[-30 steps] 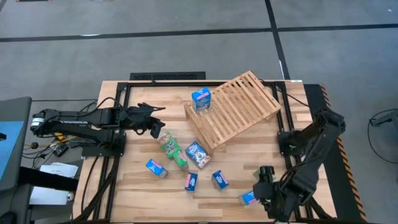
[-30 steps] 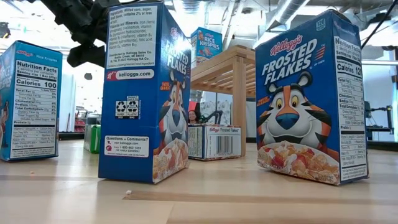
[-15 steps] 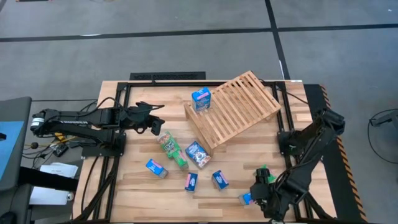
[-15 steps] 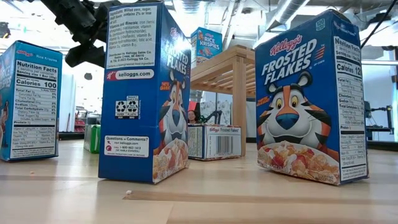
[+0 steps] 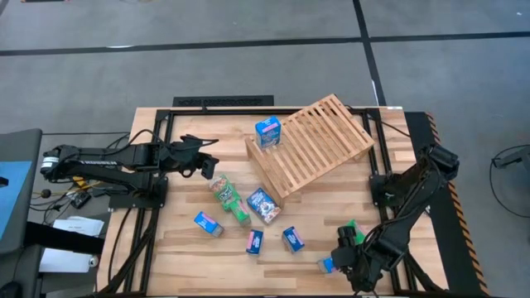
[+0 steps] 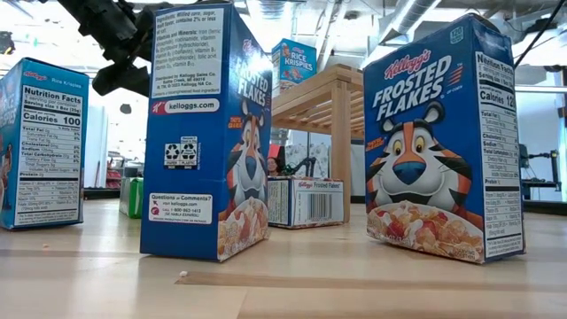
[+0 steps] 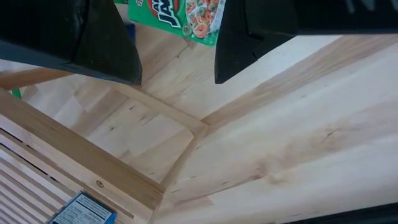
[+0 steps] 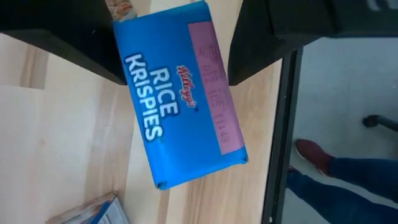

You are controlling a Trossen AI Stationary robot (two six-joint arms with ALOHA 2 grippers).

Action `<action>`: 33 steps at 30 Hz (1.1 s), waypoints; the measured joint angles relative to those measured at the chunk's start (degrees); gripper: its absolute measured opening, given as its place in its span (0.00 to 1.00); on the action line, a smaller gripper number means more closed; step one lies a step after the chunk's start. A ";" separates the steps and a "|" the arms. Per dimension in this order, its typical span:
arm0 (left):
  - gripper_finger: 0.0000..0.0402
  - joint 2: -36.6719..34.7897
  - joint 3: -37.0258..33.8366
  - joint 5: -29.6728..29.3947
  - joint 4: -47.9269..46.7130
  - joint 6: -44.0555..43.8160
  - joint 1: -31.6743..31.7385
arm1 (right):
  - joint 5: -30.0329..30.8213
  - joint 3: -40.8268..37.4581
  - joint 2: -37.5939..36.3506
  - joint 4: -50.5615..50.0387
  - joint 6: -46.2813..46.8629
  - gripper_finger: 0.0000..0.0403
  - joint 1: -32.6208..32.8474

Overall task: Stack cereal on shelf
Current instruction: Put the right light blue cereal box aligned with the other light blue cereal box on the shelf

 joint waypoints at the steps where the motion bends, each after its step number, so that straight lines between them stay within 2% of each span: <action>1: 0.48 0.01 0.01 -0.02 0.00 -0.01 0.00 | 0.00 0.00 -0.15 0.02 -0.03 0.70 -0.09; 10: 0.48 0.01 0.01 -0.04 -0.03 -0.11 0.00 | 0.06 0.04 -0.44 -0.16 -1.09 0.62 -0.50; 22: 0.48 0.02 0.01 -0.05 -0.14 -0.28 0.00 | -1.15 0.09 -1.05 0.00 -1.02 0.43 -0.51; 28: 0.48 0.01 0.00 -0.05 -0.14 -0.28 0.00 | -1.21 0.12 -5.92 -0.53 -1.35 0.41 -1.84; 33: 0.48 0.00 0.00 -0.04 -0.16 -0.26 0.00 | -1.19 0.13 -13.47 -3.71 -2.81 0.41 -5.54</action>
